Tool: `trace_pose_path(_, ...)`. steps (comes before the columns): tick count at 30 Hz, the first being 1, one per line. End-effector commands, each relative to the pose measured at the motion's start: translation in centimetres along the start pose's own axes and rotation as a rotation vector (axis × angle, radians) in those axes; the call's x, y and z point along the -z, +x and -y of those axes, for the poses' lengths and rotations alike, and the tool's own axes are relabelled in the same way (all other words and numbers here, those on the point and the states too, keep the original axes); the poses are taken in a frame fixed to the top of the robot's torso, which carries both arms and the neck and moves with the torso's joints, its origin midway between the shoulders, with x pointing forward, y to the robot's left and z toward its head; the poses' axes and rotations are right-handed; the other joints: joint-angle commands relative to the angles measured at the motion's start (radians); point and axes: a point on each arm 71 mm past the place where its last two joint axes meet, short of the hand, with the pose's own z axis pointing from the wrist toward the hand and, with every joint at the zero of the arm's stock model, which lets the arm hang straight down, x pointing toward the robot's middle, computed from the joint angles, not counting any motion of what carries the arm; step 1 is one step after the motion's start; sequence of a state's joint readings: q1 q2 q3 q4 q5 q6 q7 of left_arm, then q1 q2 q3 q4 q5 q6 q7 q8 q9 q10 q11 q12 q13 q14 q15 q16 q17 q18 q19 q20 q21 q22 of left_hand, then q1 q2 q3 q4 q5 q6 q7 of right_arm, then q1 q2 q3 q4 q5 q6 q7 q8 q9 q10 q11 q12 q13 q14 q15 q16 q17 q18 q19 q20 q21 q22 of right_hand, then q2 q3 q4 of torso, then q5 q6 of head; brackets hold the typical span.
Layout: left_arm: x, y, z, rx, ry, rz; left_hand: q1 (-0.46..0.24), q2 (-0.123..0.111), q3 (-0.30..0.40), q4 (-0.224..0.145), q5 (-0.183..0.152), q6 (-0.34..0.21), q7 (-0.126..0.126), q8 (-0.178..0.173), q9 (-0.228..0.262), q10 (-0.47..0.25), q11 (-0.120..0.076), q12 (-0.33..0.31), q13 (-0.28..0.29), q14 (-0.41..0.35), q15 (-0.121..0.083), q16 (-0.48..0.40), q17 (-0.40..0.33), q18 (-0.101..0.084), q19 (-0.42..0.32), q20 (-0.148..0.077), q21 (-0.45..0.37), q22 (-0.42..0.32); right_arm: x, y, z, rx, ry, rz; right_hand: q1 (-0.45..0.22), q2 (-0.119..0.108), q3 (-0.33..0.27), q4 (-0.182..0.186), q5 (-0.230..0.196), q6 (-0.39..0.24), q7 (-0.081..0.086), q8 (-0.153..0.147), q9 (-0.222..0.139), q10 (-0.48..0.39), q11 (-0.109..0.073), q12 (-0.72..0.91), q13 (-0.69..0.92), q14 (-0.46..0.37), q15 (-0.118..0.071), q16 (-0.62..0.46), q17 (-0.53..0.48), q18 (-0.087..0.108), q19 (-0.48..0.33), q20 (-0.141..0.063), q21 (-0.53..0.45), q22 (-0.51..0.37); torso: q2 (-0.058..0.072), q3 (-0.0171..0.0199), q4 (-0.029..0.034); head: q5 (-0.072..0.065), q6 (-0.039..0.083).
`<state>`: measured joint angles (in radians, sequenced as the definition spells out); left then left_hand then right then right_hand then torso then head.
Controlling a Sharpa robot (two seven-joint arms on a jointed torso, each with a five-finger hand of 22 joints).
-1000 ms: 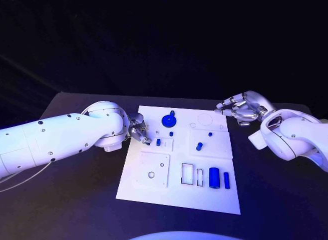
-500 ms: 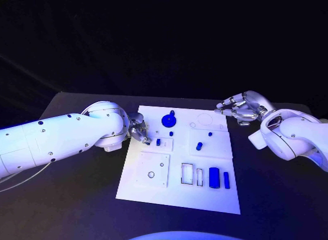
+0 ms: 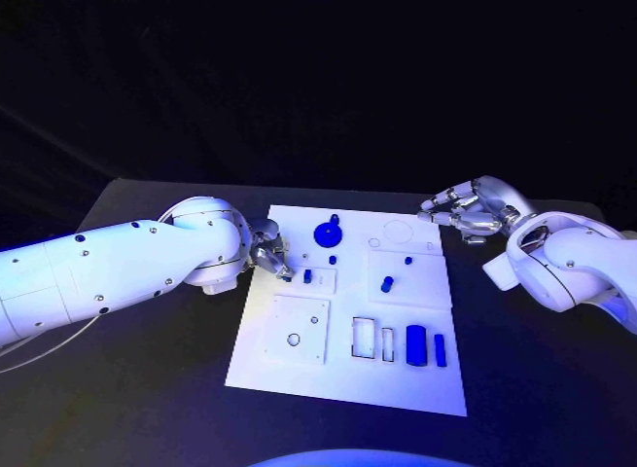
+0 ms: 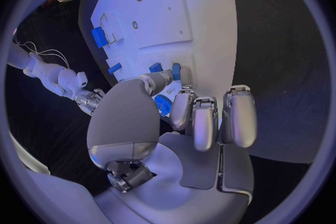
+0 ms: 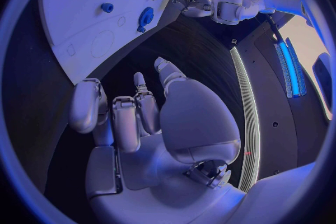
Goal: Assemble the parts on the task board
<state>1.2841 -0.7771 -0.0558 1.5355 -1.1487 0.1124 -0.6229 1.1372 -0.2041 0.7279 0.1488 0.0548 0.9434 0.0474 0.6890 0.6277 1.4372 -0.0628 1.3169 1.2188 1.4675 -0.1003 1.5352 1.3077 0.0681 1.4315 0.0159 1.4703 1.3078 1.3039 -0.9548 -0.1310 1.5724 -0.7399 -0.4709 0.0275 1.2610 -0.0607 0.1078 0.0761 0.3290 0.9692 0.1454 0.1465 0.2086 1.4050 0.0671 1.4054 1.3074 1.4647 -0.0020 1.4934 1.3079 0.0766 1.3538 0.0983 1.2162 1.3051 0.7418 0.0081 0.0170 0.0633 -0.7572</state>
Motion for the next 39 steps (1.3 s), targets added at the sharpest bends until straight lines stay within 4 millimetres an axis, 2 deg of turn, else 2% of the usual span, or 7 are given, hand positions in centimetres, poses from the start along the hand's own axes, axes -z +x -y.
trace_pose_path(1, -0.09, 0.29, -0.08, -0.003, -0.007, -0.022, -0.008, 0.001, -0.013, 0.007, 0.001, 0.056, -0.049, 0.005, 0.018, 0.004, -0.002, 0.002, -0.001, 0.089, -0.008, -0.003, 0.211, -0.016, 0.006, -0.002, 0.005, 0.027, 0.03, 0.04, -0.04, 0.002, -0.004, -0.005, -0.003, 0.008, -0.004, 0.0, 0.006, -0.007, 0.001, 0.007, -0.001, -0.002, -0.004, 0.0, 0.072, 0.072, -0.007, -0.006, 0.129, 0.013, -0.003, 0.0, -0.003, 0.001, 0.0, -0.0001, 0.0002, -0.001, 0.001)
trace_pose_path(22, -0.16, 0.25, -0.13, -0.003, -0.011, -0.022, -0.024, 0.017, -0.15, 0.061, 0.001, 0.072, -0.056, 0.006, 0.024, 0.014, -0.007, 0.018, 0.02, 0.089, -0.013, -0.002, 0.211, -0.017, 0.01, -0.007, 0.007, 0.035, 0.09, -0.01, -0.02, 0.002, -0.005, -0.003, -0.003, 0.008, -0.004, 0.0, 0.006, -0.007, 0.001, 0.007, -0.001, -0.002, -0.004, 0.0, 0.072, 0.072, -0.007, -0.006, 0.129, 0.013, -0.003, 0.0, -0.003, 0.001, 0.0, -0.0001, 0.0003, -0.003, -0.001)
trace_pose_path(39, -0.24, 0.05, -0.34, 0.005, -0.018, -0.009, -0.02, 0.026, -0.289, 0.134, 0.001, 0.081, -0.057, 0.003, 0.027, 0.015, -0.008, 0.022, 0.027, 0.089, -0.014, -0.002, 0.211, -0.018, 0.011, -0.008, 0.007, 0.037, 0.12, -0.07, 0.01, 0.002, -0.005, 0.0, -0.005, 0.007, -0.009, 0.002, 0.006, -0.008, 0.001, 0.011, -0.002, -0.003, -0.004, -0.001, 0.07, 0.071, -0.008, -0.009, 0.126, 0.013, -0.004, 0.0, -0.007, -0.001, 0.0, -0.0008, 0.0009, -0.004, 0.001)
